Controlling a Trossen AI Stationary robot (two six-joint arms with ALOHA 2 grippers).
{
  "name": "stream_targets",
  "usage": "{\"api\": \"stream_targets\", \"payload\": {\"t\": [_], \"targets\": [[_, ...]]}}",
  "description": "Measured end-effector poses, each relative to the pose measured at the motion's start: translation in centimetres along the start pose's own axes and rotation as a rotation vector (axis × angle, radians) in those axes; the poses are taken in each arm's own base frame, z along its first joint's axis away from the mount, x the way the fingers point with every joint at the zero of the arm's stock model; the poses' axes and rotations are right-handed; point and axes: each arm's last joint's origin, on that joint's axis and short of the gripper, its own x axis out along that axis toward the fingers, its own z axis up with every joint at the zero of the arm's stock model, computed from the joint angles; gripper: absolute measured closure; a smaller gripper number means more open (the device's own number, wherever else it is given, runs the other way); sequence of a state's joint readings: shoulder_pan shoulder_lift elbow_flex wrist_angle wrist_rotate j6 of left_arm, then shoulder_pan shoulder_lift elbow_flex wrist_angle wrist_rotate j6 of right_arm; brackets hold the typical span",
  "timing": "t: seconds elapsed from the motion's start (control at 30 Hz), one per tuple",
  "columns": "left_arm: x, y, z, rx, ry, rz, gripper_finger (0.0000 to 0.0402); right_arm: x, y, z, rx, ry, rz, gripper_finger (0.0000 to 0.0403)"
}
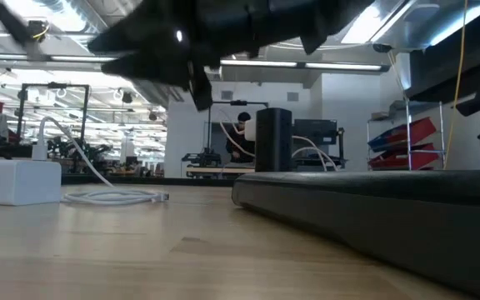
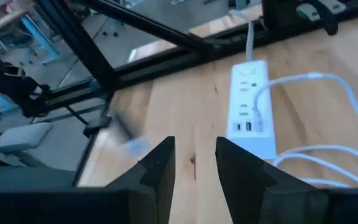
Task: Insert USB
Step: Insert the black USB cable into the white outlet extension
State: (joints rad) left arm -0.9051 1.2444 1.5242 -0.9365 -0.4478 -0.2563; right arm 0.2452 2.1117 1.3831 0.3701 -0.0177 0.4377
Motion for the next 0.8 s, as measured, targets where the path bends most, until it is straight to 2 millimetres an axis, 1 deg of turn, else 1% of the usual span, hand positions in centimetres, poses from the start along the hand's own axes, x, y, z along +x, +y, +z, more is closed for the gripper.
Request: {"api": "stream_targets", "payload": {"t": [0.1, 0.27, 0.33, 0.4, 0.47, 0.63, 0.73, 0.8], "targets": [[0.0, -0.1, 0.1, 0.005, -0.011, -0.019, 0.0401, 0.0, 0.4, 0.3, -0.003, -0.024, 0.023, 0.0304], [0.0, -0.1, 0.1, 0.018, -0.008, -0.024, 0.0401, 0.0, 1.6, 1.0, -0.016, -0.049, 0.258, 0.0304], [0.0, -0.1, 0.1, 0.019, -0.009, -0.025, 0.0401, 0.0, 1.9, 1.2, -0.015, -0.037, 0.295, 0.0303], [0.0, -0.1, 0.1, 0.019, -0.011, -0.026, 0.0401, 0.3, 2.0, 1.3, -0.003, -0.015, 0.3, 0.0301], [0.0, -0.1, 0.2, 0.017, -0.018, -0.027, 0.0401, 0.5, 1.9, 1.2, 0.005, 0.011, 0.291, 0.0289], [0.0, -0.1, 0.4, 0.03, -0.031, -0.03, 0.0401, 1.1, 1.8, 1.2, -0.001, 0.02, 0.252, 0.0231], [0.0, 0.0, 0.4, 0.024, -0.03, -0.024, 0.0401, 1.3, 1.7, 1.4, -0.065, -0.007, 0.209, 0.0202], [0.1, 0.2, 0.4, 0.009, -0.033, -0.009, 0.0401, 1.4, 2.0, 1.7, -0.157, -0.029, 0.156, 0.0195]]}}
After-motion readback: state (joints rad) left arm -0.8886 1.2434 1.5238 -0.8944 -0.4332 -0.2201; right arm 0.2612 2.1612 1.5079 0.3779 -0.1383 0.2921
